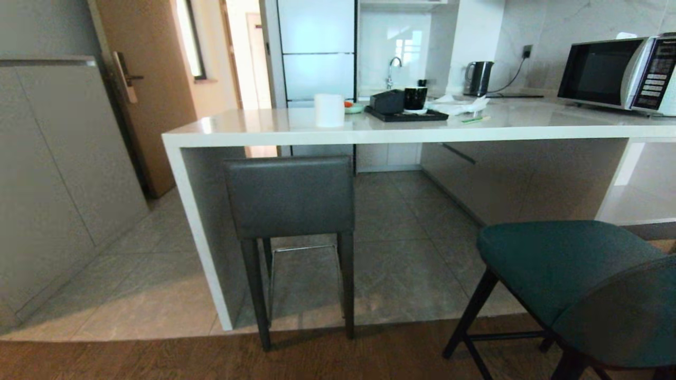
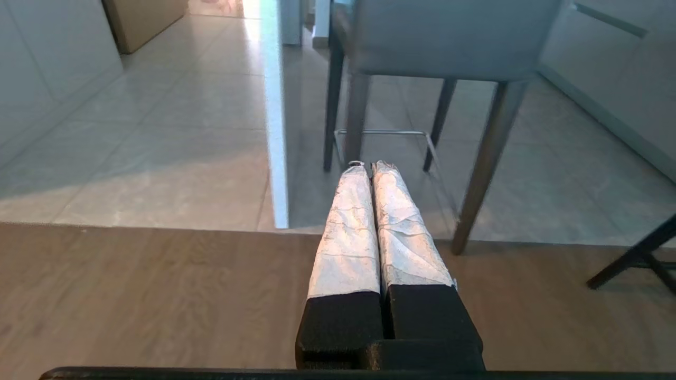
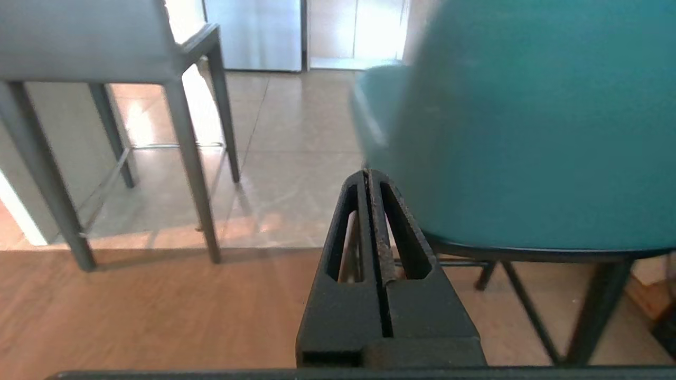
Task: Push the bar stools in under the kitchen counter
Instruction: Push the blue chair back under the dining table
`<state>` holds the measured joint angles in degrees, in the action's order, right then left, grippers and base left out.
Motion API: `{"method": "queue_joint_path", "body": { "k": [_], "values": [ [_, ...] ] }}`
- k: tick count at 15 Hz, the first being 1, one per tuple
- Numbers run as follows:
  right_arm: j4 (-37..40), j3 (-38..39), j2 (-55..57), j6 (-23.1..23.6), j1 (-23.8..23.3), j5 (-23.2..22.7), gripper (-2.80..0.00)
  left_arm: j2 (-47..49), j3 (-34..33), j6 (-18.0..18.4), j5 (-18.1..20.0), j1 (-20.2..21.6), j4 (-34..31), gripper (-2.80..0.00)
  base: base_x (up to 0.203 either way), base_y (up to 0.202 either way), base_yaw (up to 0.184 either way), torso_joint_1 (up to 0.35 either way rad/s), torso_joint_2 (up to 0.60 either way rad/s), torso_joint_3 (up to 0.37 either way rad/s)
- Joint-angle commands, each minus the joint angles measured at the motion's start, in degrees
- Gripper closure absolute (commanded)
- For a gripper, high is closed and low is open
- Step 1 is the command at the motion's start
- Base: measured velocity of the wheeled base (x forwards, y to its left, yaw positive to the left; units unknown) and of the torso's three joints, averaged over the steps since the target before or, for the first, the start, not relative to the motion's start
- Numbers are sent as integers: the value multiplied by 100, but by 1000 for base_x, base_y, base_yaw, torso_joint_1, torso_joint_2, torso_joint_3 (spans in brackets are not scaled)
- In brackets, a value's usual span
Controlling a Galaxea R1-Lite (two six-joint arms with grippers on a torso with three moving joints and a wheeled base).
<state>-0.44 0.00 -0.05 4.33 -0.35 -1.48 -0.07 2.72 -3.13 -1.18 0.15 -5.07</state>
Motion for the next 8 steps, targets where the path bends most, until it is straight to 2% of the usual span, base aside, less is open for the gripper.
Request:
{"method": "queue_joint_path", "body": {
  "k": [1, 8],
  "values": [
    [0, 53, 5, 8, 0, -2, 0, -1, 1, -3, -5, 3, -3, 0, 0, -198, -1, 7, -2, 7],
    [0, 53, 5, 16, 0, -2, 0, -1, 1, -3, -5, 3, -3, 0, 0, -196, 1, 4, 3, 3]
  ]
}}
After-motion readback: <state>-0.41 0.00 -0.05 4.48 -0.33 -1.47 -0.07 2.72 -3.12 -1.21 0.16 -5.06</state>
